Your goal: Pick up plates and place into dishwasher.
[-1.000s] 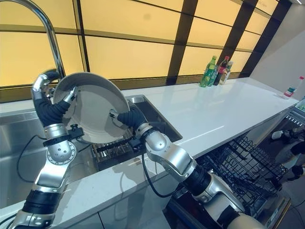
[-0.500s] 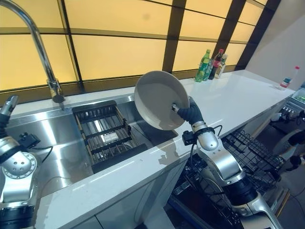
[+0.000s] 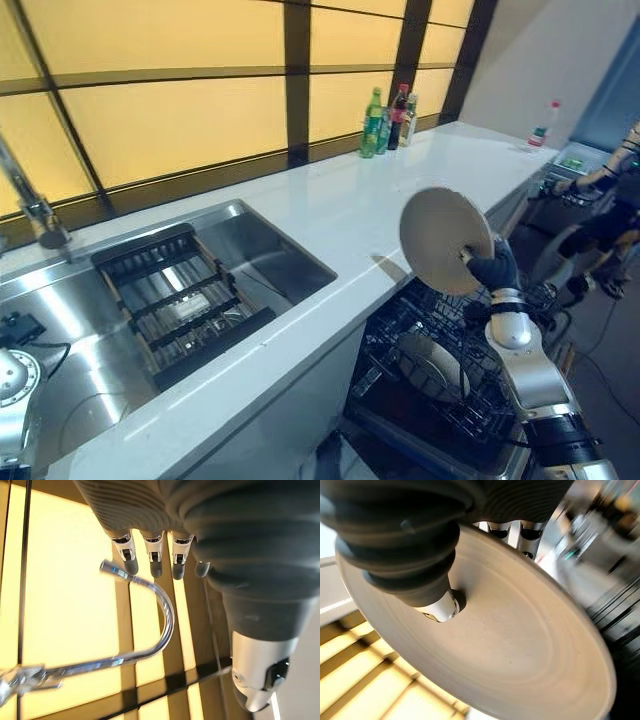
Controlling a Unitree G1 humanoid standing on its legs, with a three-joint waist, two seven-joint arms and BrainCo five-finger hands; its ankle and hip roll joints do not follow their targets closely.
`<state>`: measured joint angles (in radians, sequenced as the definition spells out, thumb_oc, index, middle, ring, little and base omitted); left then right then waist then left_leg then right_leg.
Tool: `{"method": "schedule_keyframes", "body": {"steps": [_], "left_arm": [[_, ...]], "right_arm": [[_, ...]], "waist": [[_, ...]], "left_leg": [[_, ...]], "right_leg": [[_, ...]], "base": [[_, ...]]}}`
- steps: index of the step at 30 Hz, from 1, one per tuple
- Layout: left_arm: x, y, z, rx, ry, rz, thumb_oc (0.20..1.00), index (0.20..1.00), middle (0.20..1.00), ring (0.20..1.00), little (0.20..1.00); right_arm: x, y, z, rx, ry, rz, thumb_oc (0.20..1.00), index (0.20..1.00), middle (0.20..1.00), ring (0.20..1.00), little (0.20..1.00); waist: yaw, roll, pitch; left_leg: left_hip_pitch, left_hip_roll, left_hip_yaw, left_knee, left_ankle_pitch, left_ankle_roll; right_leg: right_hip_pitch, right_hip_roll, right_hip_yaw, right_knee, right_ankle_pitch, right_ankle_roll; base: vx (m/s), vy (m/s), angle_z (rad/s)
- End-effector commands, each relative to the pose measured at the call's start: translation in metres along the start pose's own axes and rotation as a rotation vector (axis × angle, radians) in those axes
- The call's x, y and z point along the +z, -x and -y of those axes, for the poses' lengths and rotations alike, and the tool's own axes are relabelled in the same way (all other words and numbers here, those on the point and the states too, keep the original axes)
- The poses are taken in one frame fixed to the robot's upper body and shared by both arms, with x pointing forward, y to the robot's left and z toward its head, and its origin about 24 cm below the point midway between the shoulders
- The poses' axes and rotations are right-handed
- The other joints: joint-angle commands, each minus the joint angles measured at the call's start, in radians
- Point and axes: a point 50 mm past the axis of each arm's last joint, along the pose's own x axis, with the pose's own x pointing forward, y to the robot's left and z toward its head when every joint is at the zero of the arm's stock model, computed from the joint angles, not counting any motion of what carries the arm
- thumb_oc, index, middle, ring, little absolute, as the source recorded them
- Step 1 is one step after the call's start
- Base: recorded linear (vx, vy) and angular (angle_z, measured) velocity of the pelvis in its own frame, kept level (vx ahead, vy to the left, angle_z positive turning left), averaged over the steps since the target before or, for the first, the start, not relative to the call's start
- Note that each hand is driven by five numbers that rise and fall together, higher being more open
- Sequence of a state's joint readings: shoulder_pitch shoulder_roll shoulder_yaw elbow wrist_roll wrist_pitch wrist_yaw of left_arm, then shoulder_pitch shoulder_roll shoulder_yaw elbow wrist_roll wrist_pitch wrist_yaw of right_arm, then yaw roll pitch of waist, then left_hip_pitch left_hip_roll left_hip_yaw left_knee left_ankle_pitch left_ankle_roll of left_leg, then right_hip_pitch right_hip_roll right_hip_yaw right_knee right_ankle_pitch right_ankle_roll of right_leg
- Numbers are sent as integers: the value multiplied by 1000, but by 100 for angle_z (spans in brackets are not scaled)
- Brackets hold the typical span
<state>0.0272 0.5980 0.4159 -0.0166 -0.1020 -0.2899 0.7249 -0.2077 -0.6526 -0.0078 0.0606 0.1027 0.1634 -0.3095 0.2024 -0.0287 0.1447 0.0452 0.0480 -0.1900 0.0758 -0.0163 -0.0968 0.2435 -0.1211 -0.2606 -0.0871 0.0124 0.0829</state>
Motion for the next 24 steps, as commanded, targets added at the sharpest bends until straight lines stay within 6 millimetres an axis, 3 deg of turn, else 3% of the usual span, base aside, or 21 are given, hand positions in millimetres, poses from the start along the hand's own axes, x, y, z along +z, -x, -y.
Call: {"method": "schedule_keyframes", "body": {"steps": [1,7,9,11,13,15,17,19,20,21,24], "left_arm": [[-10,6,-7,-55,-83,-9,1000,1000,1000,1000,1000],[-18,14,-10,-89,-103,-53,1000,1000,1000,1000,1000],[-21,19,-12,-96,-104,-69,1000,1000,1000,1000,1000],[-21,22,-10,-101,-94,-80,1000,1000,1000,1000,1000],[-24,26,-13,-110,-90,-109,1000,1000,1000,1000,1000],[-28,30,-24,-106,-117,-133,1000,1000,1000,1000,1000],[-27,25,-36,-106,-139,-121,1000,1000,1000,1000,1000],[-23,14,-39,-116,-153,-93,1000,1000,1000,1000,1000],[-22,11,-38,-122,-155,-82,1000,1000,1000,1000,1000],[-21,6,-35,-130,-158,-68,1000,1000,1000,1000,1000],[-17,-4,-22,-130,-144,-36,1000,1000,1000,1000,1000]], "right_arm": [[16,-13,42,-177,164,133,200,200,200,200,200],[-3,-18,75,-296,358,73,200,200,200,200,200],[-6,-17,87,-319,432,56,200,200,200,200,200],[-8,-16,97,-338,470,45,200,200,200,200,200],[-18,-12,113,-364,535,16,200,200,200,200,200],[-33,-6,112,-344,557,-23,200,200,200,200,200],[-42,4,106,-322,569,-49,200,200,200,200,200],[-49,15,99,-317,546,-78,200,200,200,200,200],[-51,18,100,-321,539,-87,200,200,200,200,200],[-56,20,101,-325,525,-103,200,200,200,200,200],[-63,18,105,-339,516,-125,200,200,200,200,200]], "waist": [[-3,58,-74],[-3,81,-52],[-5,92,-42],[-16,102,-32],[-22,116,-19],[-30,125,-22],[-44,114,-16],[-69,93,11],[-70,83,20],[-72,70,33],[-77,54,69]], "left_leg": [[30,43,52,-112,78,-19],[26,26,50,-88,62,-19],[17,2,45,-53,49,-15],[-2,-27,91,-7,35,-12],[-9,-56,100,30,8,8],[32,-65,102,7,-2,43],[54,-74,111,0,-9,70],[65,-93,105,2,-11,104],[59,-102,105,7,-9,112],[47,-115,100,18,-7,119],[-4,-142,74,66,-4,120]], "right_leg": [[-62,-45,2,124,-72,1],[-72,-78,-10,142,-70,9],[-77,-95,-11,155,-69,13],[-79,-110,-23,170,-69,18],[-82,-142,-26,207,-75,29],[-75,-159,-7,279,-111,39],[-101,-166,16,413,-133,52],[-197,-166,66,642,-82,63],[-228,-164,87,688,-80,59],[-253,-154,107,699,-57,51],[-275,-115,148,577,-32,42]], "base": [[83,59,-12],[136,92,-6],[142,170,1],[85,192,6],[205,281,16],[305,224,15],[222,84,7],[101,3,7],[23,-75,6],[16,-136,12],[-17,-198,14]]}}
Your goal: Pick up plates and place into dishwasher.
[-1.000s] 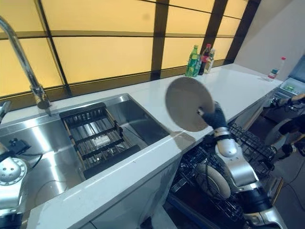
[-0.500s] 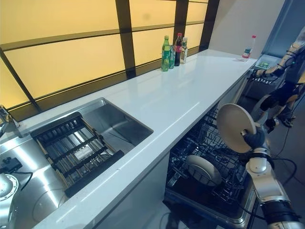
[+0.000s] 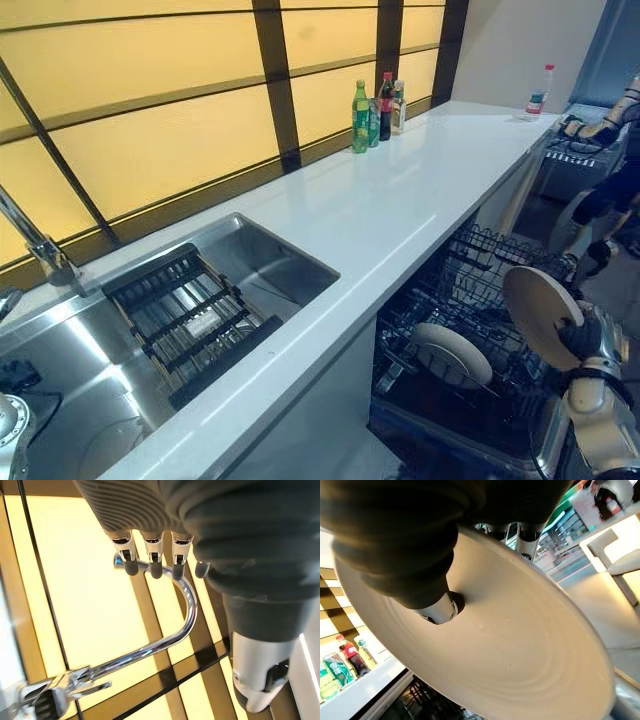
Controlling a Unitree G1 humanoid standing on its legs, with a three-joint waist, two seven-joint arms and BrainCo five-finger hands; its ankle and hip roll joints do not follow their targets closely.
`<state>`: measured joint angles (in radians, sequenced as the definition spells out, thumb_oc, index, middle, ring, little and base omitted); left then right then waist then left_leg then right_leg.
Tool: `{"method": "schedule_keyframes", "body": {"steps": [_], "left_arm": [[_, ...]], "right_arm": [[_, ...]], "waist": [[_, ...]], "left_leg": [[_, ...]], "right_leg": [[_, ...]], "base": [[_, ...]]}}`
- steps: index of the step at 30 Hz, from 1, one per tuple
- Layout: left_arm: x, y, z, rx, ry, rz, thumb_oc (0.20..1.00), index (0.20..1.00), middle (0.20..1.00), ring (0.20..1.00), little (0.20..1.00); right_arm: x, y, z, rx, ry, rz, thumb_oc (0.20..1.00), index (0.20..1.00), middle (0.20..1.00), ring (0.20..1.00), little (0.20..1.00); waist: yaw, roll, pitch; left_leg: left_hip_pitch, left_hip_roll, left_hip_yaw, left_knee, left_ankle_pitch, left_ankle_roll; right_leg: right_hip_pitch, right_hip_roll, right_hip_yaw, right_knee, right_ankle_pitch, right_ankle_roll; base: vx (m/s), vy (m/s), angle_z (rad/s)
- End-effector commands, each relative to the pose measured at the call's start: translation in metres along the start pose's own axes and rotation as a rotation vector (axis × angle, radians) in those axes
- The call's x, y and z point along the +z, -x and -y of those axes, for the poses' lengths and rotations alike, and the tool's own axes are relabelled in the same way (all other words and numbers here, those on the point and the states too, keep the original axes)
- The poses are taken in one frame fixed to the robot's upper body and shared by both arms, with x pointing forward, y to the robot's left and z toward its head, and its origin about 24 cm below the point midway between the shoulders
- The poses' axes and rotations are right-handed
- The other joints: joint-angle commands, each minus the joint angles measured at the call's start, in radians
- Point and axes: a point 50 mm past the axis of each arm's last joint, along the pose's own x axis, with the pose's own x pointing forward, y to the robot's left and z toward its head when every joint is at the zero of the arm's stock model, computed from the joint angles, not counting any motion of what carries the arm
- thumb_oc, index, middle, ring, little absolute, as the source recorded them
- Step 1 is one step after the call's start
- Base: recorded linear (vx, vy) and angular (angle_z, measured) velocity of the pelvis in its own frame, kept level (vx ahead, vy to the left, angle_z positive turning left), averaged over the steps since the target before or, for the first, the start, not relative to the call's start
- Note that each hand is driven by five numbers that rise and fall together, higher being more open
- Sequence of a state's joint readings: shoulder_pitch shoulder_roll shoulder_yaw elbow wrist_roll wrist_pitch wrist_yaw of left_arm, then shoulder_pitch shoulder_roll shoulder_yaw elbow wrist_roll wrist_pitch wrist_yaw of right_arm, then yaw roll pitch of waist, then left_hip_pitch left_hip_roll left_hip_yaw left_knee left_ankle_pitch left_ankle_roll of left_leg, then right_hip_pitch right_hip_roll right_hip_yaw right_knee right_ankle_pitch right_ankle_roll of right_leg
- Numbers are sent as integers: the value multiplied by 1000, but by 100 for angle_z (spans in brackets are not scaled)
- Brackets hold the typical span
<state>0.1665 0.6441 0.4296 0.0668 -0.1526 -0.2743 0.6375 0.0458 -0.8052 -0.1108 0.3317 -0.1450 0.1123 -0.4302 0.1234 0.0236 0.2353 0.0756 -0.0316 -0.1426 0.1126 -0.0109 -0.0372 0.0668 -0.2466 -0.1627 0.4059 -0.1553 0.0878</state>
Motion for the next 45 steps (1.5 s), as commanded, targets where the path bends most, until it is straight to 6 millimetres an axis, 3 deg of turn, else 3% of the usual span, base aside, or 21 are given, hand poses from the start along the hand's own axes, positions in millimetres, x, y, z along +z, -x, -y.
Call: {"method": "schedule_keyframes", "body": {"steps": [1,5,9,12,15,20,24,29,36,45], "left_arm": [[20,-17,9,-4,20,107,1000,1000,1000,1000,1000],[35,-27,25,39,48,148,1000,1000,1000,1000,1000],[33,-26,27,58,24,142,1000,1000,1000,1000,1000],[22,-18,16,71,-13,109,1000,1000,1000,1000,1000],[13,-15,9,88,-18,88,1000,1000,1000,1000,1000],[21,-26,34,143,115,70,1000,1000,1000,1000,1000],[22,-16,46,167,186,23,1000,1000,1000,1000,1000],[32,-6,61,156,246,7,1000,1000,1000,1000,1000],[40,-6,64,174,250,-3,1000,1000,1000,1000,1000],[41,-11,64,188,250,8,1000,1000,1000,1000,1000]], "right_arm": [[22,-26,34,-184,-56,86,200,200,200,200,200],[40,-42,28,-211,-111,82,200,200,200,200,200],[46,-42,25,-190,-135,83,200,200,200,200,200],[45,-39,26,-154,-118,97,200,200,200,200,200],[53,-44,33,-159,-111,128,200,200,200,200,200],[101,-73,82,-326,-134,234,200,200,200,200,200],[125,-80,107,-396,-101,312,200,200,200,200,200],[136,-87,128,-373,-65,333,200,200,200,200,200],[128,-93,109,-199,-107,274,200,200,200,200,200],[132,-100,96,-91,-83,256,200,200,200,200,200]], "waist": [[-1,-2,-2],[-26,-14,70],[-54,-19,97],[-55,-13,97],[-46,7,96],[-43,69,151],[-39,105,160],[-71,160,157],[-89,187,131],[-87,209,144]], "left_leg": [[-56,-75,17,55,-14,58],[-82,-99,-12,110,-73,72],[-73,-117,-48,159,-138,95],[-74,-110,-59,214,-181,93],[-60,-63,-79,192,-191,58],[-137,32,-81,96,-136,-19],[-217,55,-67,76,-54,-47],[-264,70,48,28,29,-72],[-223,88,84,-87,79,-93],[-270,100,105,-62,96,-97]], "right_leg": [[-110,19,71,8,160,40],[-228,27,172,-183,310,78],[-298,30,237,-217,361,100],[-317,30,231,-175,313,113],[-341,37,188,-147,280,110],[-468,38,103,-141,251,61],[-517,39,60,-149,215,20],[-569,36,12,-136,181,-19],[-611,54,-8,-133,168,-44],[-658,57,3,-98,149,-48]], "base": [[-68,-230,10],[-59,-284,27],[138,-235,7],[184,-220,-4],[-19,-262,25],[-343,-155,54],[-145,-39,26],[-61,26,19],[2,-12,18],[-3,-29,9]]}}
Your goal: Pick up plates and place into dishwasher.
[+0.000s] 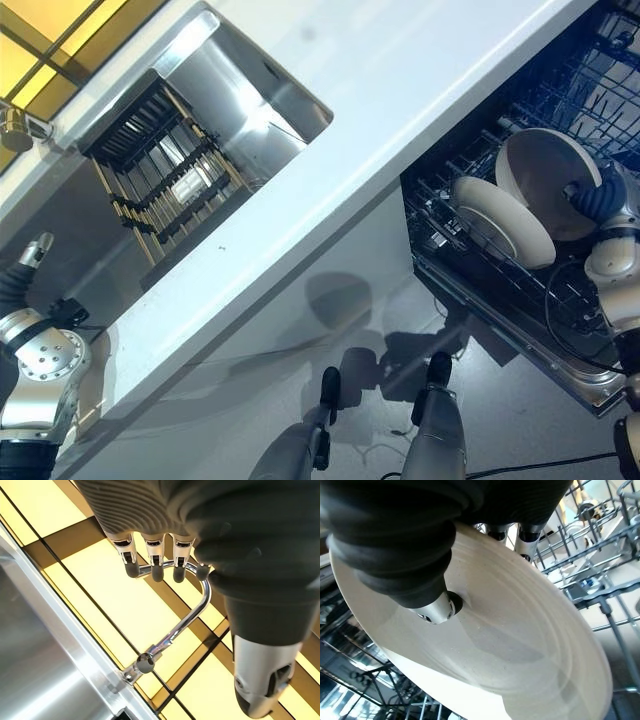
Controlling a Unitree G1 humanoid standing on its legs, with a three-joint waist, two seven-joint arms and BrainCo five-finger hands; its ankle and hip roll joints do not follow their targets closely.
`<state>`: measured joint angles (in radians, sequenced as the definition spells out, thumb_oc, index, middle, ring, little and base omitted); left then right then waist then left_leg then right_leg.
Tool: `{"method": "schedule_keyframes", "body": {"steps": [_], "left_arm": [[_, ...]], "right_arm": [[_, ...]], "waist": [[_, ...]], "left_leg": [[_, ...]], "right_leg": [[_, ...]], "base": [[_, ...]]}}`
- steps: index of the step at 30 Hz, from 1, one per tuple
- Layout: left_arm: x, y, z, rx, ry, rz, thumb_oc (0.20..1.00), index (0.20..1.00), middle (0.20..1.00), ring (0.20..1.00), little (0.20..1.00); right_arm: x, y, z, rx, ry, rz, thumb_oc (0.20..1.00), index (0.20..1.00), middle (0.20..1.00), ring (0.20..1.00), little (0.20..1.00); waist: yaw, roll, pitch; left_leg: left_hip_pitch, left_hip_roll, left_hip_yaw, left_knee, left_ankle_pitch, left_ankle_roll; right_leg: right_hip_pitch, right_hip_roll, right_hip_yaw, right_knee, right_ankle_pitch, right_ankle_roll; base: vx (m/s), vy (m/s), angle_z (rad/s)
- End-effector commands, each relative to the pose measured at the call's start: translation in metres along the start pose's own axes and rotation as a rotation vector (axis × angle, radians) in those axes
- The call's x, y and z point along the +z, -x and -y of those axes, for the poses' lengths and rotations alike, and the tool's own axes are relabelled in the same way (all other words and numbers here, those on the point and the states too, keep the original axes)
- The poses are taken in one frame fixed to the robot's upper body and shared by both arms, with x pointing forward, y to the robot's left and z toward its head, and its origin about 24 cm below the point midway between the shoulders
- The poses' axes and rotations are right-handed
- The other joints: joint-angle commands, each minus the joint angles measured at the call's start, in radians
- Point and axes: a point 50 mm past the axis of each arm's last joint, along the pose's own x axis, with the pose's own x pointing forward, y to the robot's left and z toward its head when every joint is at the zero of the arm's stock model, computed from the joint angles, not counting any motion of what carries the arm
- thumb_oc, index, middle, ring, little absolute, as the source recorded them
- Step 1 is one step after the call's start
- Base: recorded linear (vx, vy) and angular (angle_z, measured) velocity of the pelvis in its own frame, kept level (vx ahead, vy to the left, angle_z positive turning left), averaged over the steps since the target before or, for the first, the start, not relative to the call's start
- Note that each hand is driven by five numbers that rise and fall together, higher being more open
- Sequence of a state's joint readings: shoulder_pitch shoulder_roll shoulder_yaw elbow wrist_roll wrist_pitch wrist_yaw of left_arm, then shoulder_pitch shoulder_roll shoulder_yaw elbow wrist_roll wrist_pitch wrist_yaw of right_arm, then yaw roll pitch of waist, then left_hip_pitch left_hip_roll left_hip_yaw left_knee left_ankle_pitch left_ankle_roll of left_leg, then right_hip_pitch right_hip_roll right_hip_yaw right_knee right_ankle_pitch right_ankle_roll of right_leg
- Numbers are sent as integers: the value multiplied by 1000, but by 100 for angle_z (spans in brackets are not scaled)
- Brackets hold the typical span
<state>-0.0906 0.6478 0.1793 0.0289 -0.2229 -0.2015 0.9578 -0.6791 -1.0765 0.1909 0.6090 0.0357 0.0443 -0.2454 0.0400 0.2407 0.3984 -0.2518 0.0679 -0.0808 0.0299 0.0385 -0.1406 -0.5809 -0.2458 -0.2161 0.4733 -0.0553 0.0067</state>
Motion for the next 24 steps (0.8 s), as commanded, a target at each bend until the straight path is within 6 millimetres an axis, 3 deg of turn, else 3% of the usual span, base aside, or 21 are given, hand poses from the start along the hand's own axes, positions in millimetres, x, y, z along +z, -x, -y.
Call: {"method": "schedule_keyframes", "body": {"steps": [1,8,9,10,11,19,24], "left_arm": [[4,-6,2,36,13,25,1000,1000,1000,1000,1000],[5,-8,-2,39,3,16,1000,1000,1000,1000,1000],[5,-9,-3,38,2,15,1000,1000,1000,1000,1000],[4,-9,-3,39,-1,14,1000,1000,1000,1000,1000],[4,-10,-4,38,-5,14,1000,1000,1000,1000,1000],[-3,-9,-11,39,-37,-9,1000,1000,1000,1000,1000],[-10,-2,-17,49,-52,-27,1000,1000,1000,1000,1000]], "right_arm": [[-9,-5,2,14,58,-50,200,200,200,200,200],[-12,1,-6,35,57,-59,200,200,200,200,200],[-14,1,-6,26,51,-65,269,269,269,269,269],[-16,3,-5,10,40,-69,893,893,893,893,893],[-17,3,-5,-2,33,-72,1000,1000,1000,1000,1000],[-15,7,6,-155,-82,-58,1000,1000,1000,1000,1000],[-3,15,11,-266,-208,-28,1000,1000,1000,1000,1000]], "waist": [[-5,-4,-18],[-21,1,-8],[-22,0,-7],[-25,-2,-7],[-25,-4,-7],[-37,-8,-13],[-53,-20,-4]], "left_leg": [[55,1,47,19,45,6],[69,7,63,13,32,7],[70,8,65,14,31,8],[70,10,67,18,27,9],[70,12,68,23,26,10],[82,20,76,59,18,14],[45,-23,66,206,-17,27]], "right_leg": [[-8,58,59,-170,49,33],[17,63,74,-181,46,33],[20,64,75,-182,46,33],[25,65,76,-181,45,34],[31,67,78,-182,44,34],[80,75,83,-185,33,30],[108,77,102,-193,27,20]], "base": [[15,19,5],[26,8,0],[18,-14,-7],[24,-23,-6],[26,-25,-5],[0,0,0],[-8,-12,3]]}}
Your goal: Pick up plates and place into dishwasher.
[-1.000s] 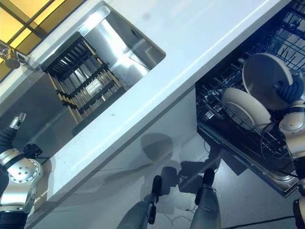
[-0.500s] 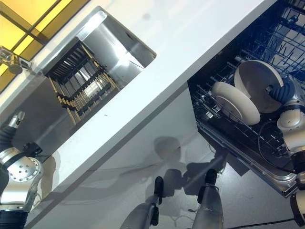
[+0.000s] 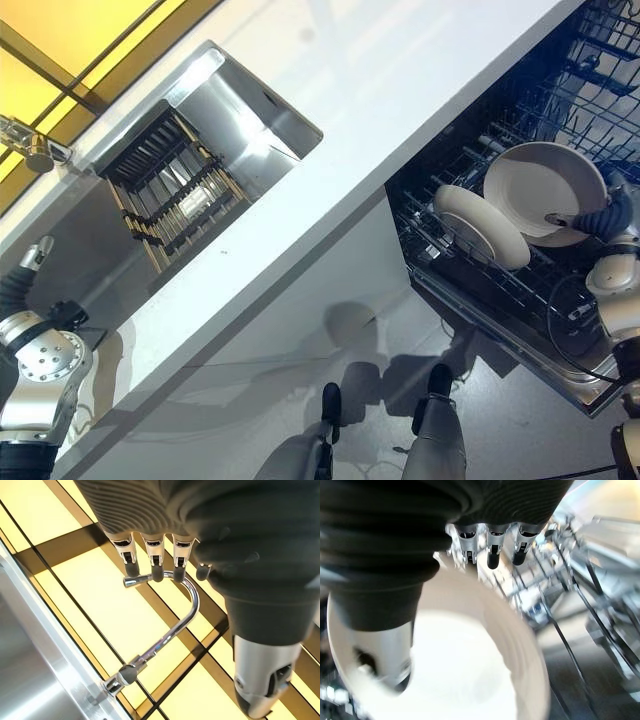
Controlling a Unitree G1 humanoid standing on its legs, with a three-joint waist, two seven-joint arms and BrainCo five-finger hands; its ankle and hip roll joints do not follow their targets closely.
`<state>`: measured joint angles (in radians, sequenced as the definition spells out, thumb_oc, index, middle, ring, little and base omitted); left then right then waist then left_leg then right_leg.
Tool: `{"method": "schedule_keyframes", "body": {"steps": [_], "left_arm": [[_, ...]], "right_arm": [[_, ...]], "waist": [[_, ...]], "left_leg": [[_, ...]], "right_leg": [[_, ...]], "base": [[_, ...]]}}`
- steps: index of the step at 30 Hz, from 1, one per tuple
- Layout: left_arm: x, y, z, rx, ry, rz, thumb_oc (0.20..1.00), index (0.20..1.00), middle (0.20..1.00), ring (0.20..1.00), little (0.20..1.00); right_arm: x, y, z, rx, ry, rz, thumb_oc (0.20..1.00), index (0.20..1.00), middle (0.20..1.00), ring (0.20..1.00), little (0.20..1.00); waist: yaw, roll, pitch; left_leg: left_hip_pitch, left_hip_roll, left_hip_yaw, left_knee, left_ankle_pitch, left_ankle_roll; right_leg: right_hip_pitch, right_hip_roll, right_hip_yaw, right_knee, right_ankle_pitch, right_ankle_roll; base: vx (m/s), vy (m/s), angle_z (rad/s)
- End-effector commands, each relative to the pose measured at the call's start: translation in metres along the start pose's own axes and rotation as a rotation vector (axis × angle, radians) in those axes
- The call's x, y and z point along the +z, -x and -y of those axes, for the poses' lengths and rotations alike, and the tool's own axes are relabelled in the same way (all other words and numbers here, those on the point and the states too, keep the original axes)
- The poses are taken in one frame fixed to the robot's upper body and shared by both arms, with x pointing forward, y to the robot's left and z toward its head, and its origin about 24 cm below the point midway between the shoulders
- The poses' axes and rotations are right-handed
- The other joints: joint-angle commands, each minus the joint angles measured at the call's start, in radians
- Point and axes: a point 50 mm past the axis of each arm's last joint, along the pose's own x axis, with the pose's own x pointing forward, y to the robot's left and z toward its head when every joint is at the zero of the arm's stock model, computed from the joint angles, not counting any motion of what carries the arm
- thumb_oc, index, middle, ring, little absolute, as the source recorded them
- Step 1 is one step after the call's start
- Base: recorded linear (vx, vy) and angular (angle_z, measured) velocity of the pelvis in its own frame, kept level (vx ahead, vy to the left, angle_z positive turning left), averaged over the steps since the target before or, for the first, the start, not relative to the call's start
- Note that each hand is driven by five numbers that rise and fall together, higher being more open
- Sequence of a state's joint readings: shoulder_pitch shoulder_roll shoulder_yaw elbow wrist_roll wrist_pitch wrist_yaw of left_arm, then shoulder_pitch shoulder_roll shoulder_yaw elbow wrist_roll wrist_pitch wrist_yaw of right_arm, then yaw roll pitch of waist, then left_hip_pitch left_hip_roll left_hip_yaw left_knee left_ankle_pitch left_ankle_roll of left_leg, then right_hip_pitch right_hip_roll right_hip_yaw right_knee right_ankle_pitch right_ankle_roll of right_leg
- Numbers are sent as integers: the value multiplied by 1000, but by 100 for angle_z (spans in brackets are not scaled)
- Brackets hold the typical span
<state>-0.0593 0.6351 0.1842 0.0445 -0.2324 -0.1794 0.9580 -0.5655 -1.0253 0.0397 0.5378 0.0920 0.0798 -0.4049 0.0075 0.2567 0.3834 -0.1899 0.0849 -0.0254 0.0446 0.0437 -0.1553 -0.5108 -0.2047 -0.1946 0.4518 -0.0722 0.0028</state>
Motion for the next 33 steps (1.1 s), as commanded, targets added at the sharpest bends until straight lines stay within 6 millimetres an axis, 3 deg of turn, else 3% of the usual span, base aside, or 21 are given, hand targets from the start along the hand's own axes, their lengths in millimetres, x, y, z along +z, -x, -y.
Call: {"method": "schedule_keyframes", "body": {"steps": [1,3,7,11,17,24,33], "left_arm": [[-3,-4,-12,38,-9,8,1000,1000,1000,1000,1000],[-7,-1,-13,27,-15,0,1000,1000,1000,1000,1000],[-10,1,-13,4,-13,-15,1000,1000,1000,1000,1000],[-9,3,-7,-7,-19,-8,1000,1000,1000,1000,1000],[-20,15,-9,-20,-43,-43,1000,1000,1000,1000,1000],[-16,22,11,-72,-29,-40,1000,1000,1000,1000,1000],[-7,22,29,-71,-14,-23,1000,1000,1000,1000,1000]], "right_arm": [[16,6,5,-111,-135,52,1000,1000,1000,1000,1000],[15,11,5,-128,-162,50,1000,1000,1000,1000,1000],[7,15,7,-164,-201,19,1000,1000,1000,1000,1000],[-6,21,10,-195,-280,-43,1000,1000,1000,1000,1000],[-26,34,-7,-158,-412,-168,1000,1000,1000,1000,1000],[-11,21,-27,-3,-584,-178,1000,1000,1000,1000,1000],[7,13,-44,38,-793,-166,1000,1000,1000,1000,1000]], "waist": [[-32,-43,17],[-48,-50,23],[-71,-41,28],[-94,-36,47],[-106,-17,75],[-114,9,135],[-86,30,137]], "left_leg": [[-42,-69,23,305,-54,50],[-76,-82,56,391,-69,59],[-59,-63,91,343,-82,77],[-50,-81,111,328,-113,90],[-53,-111,137,387,-163,115],[-110,-131,158,464,-196,127],[-247,-153,146,488,-183,133]], "right_leg": [[50,25,85,-161,36,18],[64,15,85,-163,48,10],[96,26,113,-179,62,19],[118,16,156,-208,89,43],[137,-15,191,-192,99,65],[102,-39,227,-152,98,75],[-26,-32,240,-125,101,73]], "base": [[-14,8,-4],[-3,34,-4],[-5,103,-12],[-36,91,-16],[44,71,-34],[32,41,-10],[0,-16,-4]]}}
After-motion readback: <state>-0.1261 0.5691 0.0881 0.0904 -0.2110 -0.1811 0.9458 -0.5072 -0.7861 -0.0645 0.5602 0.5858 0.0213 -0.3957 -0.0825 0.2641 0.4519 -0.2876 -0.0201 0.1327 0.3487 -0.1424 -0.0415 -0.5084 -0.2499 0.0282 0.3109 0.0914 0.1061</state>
